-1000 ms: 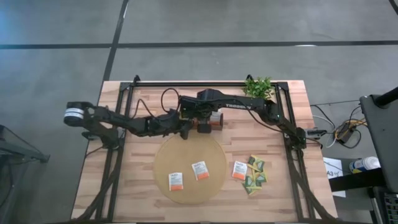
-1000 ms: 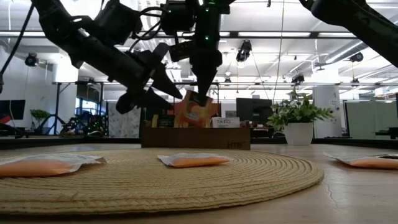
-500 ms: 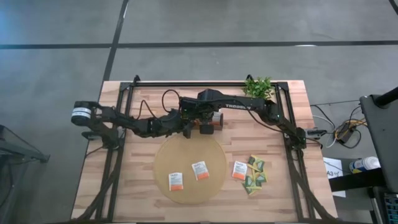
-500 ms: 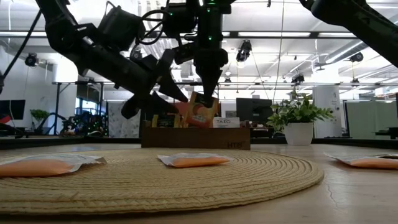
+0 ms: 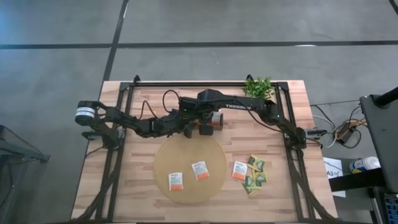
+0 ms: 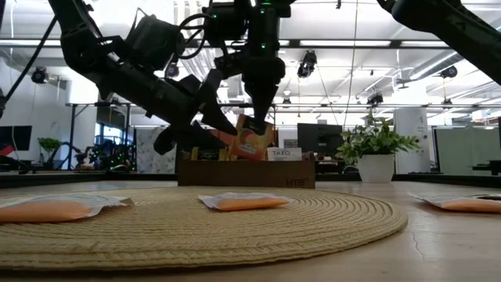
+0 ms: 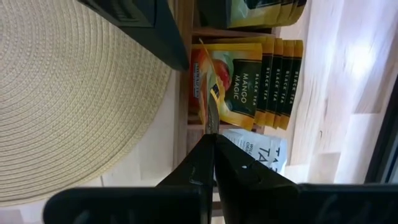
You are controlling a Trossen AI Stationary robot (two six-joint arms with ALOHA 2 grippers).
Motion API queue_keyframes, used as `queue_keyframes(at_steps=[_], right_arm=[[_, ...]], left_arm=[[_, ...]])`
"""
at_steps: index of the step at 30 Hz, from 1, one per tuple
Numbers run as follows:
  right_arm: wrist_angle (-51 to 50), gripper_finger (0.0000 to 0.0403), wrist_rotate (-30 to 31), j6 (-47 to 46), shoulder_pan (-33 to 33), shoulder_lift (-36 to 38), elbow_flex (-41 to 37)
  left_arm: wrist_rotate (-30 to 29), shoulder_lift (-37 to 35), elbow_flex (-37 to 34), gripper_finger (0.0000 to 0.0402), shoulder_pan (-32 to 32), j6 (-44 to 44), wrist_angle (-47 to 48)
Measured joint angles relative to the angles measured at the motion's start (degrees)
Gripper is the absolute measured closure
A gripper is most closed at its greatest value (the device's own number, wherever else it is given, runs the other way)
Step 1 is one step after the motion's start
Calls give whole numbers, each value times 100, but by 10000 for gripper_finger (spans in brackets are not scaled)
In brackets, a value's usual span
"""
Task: Pick & Place Tea
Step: Put the yellow tea bag into the middle section of the wooden organizer
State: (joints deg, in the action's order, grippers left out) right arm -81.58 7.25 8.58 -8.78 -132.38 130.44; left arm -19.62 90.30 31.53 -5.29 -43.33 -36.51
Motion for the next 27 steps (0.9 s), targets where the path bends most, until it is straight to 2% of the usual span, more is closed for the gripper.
queue_keyframes(at_steps=[27], right_arm=[[159, 394, -15, 78, 4, 4, 163]], left_arm=[[4, 4, 5, 216, -189, 161, -191]])
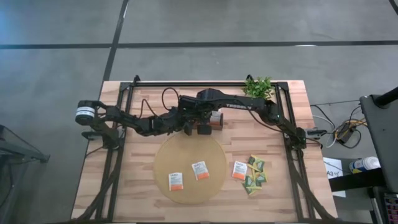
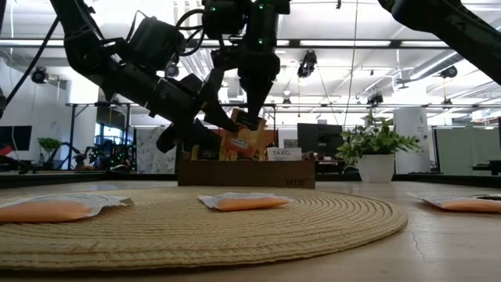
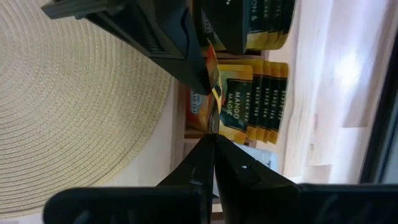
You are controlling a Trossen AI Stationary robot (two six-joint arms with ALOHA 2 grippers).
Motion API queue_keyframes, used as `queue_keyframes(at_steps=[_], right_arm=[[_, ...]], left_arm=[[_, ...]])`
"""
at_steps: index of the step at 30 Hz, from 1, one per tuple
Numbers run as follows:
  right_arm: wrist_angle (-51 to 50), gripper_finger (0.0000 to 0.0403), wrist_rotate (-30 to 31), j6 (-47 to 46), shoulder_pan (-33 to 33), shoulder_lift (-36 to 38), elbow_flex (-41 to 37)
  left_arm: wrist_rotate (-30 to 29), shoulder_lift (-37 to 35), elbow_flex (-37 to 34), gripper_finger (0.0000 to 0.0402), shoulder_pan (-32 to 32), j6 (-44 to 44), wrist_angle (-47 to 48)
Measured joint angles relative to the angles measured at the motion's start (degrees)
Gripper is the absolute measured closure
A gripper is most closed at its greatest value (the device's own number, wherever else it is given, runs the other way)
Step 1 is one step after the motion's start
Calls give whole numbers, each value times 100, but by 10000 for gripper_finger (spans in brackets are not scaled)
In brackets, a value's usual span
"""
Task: Pick & Place Tea
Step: Put the yellow tea bag into the middle section of the wooden organizer
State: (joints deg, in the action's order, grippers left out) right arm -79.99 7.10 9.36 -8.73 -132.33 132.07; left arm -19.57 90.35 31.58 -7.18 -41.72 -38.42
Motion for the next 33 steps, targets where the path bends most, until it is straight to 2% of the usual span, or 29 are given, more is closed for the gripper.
queue_keyframes(at_steps=[11, 15, 20, 26, 33], right_arm=[[-115, 394, 39, 77, -64, 9, -122], [-109, 394, 37, 30, -105, 9, -124], [-109, 394, -13, -112, -211, 9, -146], [-129, 394, -648, -431, -389, -36, -170], [-234, 394, -713, -441, -420, -196, -170]], left_arm=[[73, -229, 6, 216, 14, -21, -42], [63, -499, 6, 216, 17, 28, 288], [-20, -485, 8, 216, -38, 280, 556], [-1, -446, 2, 216, -48, 252, 669], [-2, -446, 2, 216, -50, 265, 710]])
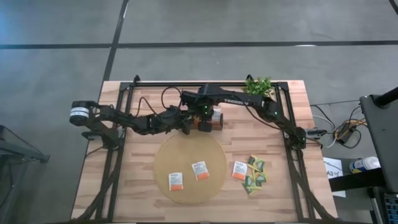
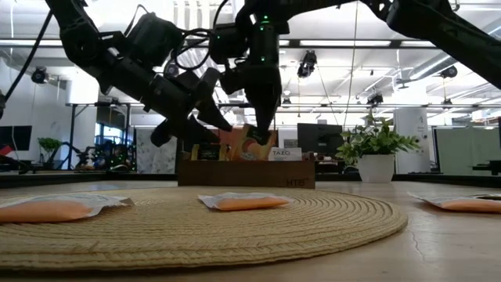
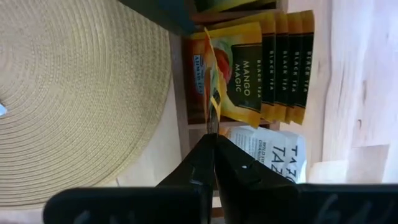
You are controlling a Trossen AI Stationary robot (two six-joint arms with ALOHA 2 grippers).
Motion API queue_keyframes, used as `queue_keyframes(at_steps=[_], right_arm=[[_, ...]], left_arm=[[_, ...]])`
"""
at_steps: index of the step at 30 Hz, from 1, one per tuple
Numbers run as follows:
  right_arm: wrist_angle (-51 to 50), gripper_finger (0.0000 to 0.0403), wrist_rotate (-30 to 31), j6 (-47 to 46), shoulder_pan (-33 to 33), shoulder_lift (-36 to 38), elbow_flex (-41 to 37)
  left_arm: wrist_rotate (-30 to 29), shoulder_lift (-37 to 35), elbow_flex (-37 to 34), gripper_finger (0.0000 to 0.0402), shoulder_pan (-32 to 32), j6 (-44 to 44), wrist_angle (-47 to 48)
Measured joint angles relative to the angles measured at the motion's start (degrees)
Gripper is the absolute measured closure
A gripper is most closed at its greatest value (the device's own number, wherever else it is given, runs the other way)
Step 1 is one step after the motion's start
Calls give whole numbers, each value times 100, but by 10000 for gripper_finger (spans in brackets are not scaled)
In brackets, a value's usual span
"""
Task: Pick & Place Tea
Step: Put the yellow tea bag into the middle section of the wooden organizer
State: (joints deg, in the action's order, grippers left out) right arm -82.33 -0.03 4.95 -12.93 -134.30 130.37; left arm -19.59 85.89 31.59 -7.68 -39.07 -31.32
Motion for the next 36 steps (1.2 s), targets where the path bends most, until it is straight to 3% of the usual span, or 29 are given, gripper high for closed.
queue_keyframes(at_steps=[23, 36], right_arm=[[196, 394, 197, 120, -11, -57, 72], [4, 394, 173, 280, -13, -7, 256]], left_arm=[[-2, 99, 0, 216, -27, 2, 202], [3, 607, 86, 216, -138, 2, -463]])
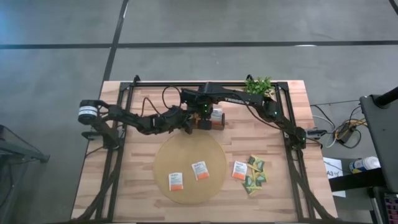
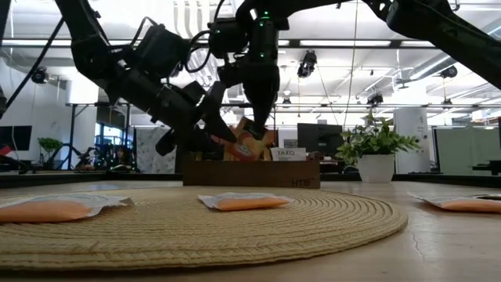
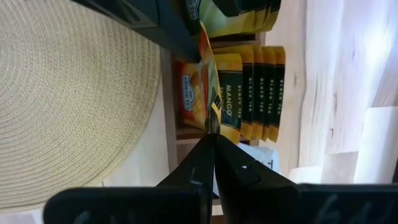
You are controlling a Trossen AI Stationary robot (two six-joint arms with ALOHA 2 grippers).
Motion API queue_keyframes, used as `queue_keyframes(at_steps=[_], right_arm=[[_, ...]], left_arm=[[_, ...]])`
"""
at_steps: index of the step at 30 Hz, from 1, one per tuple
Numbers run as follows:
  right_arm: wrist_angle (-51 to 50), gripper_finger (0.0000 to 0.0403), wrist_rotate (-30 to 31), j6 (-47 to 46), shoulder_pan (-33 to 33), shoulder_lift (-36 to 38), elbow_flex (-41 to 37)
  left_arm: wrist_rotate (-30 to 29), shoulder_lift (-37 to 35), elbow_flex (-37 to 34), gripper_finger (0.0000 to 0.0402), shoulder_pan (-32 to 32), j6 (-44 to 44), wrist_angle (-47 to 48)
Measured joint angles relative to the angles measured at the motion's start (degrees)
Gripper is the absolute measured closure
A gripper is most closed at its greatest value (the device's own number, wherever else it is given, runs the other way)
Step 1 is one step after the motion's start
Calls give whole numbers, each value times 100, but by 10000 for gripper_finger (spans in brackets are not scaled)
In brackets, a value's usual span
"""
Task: Pick & Place Tea
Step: Put the yellow tea bag into the middle section of the wooden organizer
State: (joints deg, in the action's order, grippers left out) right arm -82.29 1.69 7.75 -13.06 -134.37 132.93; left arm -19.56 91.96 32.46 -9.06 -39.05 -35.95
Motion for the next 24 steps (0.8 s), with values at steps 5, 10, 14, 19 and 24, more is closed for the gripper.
queue_keyframes(at_steps=[5, 10, 14, 19, 24], right_arm=[[-53, 394, 0, 43, 6, 0, -20], [-116, 394, -2, 127, 3, 3, -20], [-150, 394, -2, 134, 2, 4, -22], [-193, 394, -2, 258, -4, 13, -24], [-193, 394, -3, 311, -2, 13, -25]], left_arm=[[65, -361, 14, 216, 67, 50, -2], [135, -530, 29, 215, 53, 650, 179], [168, -533, 118, 206, -33, 756, 408], [193, -540, 278, 184, -63, 1782, 669], [506, -520, 329, 181, -64, 2850, 675]])
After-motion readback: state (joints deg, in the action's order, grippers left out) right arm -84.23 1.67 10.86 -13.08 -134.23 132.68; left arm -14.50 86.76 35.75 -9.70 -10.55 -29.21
